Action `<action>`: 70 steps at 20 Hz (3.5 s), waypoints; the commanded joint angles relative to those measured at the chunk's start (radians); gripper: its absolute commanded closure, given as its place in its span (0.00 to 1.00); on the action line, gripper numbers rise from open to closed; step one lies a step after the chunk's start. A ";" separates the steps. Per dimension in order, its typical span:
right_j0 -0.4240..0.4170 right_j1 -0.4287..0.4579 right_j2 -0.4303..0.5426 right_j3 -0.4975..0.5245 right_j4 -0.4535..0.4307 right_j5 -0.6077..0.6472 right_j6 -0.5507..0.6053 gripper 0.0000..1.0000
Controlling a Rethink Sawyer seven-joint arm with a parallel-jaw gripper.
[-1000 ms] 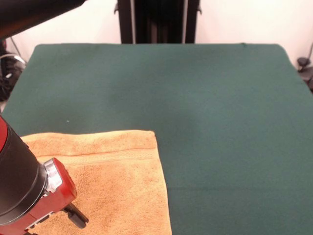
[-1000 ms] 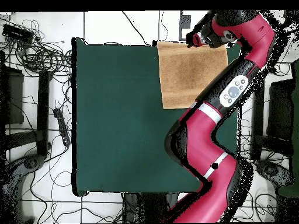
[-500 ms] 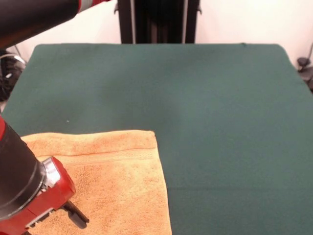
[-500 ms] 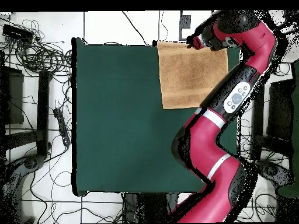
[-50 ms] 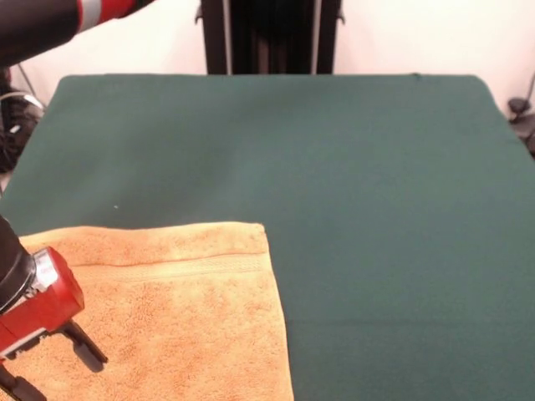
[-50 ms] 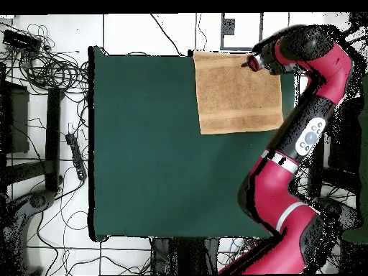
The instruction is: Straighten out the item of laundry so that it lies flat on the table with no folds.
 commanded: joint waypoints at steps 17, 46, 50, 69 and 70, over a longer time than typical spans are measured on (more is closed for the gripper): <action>-0.017 -0.015 -0.606 0.259 0.378 -0.317 0.585 0.00; 0.192 -0.050 -0.920 0.042 0.607 -0.327 0.610 0.00; 0.184 -0.073 -0.970 0.099 0.660 -0.361 0.651 0.00; 0.159 -0.279 -1.269 0.461 0.941 -0.433 0.760 0.00; 0.159 -0.286 -1.281 0.473 0.955 -0.439 0.761 0.00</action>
